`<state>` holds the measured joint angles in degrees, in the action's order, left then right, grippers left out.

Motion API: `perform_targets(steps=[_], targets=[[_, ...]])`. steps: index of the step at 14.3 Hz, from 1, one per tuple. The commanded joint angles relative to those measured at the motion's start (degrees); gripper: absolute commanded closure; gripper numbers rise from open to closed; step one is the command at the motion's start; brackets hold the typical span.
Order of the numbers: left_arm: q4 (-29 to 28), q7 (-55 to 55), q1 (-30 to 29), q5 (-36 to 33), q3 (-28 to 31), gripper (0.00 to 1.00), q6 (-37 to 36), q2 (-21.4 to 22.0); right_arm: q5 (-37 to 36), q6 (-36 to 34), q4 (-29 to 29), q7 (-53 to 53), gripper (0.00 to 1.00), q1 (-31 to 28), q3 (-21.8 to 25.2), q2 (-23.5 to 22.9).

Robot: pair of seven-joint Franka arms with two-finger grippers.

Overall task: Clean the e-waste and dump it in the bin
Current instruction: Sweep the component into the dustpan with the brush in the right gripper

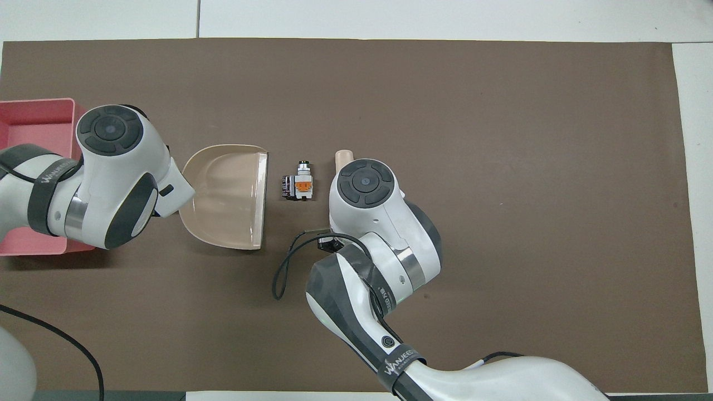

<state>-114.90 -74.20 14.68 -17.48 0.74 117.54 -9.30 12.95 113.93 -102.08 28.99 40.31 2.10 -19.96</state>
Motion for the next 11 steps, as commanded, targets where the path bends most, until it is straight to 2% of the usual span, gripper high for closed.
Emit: perform_targets(steps=[1, 11], targets=[[1.61, 1.34, 1.05, -0.98, 0.50, 1.00, -1.26, -1.16, 2.16, 1.90, 1.45, 1.51, 1.00, 0.56, 0.01, -1.83], [1.52, 3.01, 0.88, -0.89, 0.41, 1.00, -0.64, -1.16, 2.87, 4.80, 4.35, 5.46, 1.00, 0.65, -3.06, -3.95]])
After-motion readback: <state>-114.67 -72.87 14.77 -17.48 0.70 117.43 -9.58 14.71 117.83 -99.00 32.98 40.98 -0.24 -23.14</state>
